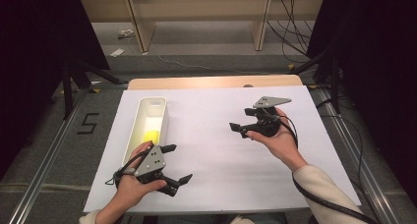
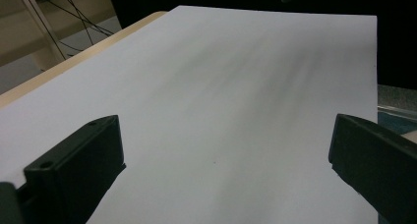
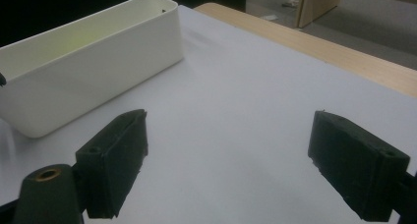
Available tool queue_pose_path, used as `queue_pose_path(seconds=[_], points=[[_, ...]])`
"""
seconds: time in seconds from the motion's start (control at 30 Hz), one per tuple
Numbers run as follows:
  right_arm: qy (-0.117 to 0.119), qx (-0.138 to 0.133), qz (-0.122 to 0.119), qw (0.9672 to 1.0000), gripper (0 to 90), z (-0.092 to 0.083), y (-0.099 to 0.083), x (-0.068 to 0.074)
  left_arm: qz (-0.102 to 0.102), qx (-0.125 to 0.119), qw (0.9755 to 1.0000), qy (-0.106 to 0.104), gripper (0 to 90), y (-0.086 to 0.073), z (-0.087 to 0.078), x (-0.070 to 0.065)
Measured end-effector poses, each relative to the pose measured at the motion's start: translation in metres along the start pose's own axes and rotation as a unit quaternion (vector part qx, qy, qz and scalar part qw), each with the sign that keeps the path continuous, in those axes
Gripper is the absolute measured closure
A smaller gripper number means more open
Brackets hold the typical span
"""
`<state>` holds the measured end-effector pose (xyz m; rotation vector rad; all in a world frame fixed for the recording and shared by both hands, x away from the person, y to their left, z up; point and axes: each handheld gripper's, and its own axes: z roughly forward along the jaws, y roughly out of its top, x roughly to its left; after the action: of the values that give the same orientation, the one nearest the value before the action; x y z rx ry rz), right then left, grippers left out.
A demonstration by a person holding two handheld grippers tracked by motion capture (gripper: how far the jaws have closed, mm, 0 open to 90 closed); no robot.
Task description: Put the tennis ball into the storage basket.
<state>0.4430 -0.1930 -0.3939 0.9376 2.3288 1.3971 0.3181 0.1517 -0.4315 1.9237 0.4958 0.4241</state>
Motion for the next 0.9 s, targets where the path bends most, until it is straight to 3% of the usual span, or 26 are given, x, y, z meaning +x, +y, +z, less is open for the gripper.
queue_pose_path(seconds=[0.9], points=[[-0.021, 0.005, 0.017, 0.9996, 15.7, -0.028, -0.024, -0.01, -0.001, -0.001, 1.0, 0.004, 0.0, 0.0, -0.001, 0.001]])
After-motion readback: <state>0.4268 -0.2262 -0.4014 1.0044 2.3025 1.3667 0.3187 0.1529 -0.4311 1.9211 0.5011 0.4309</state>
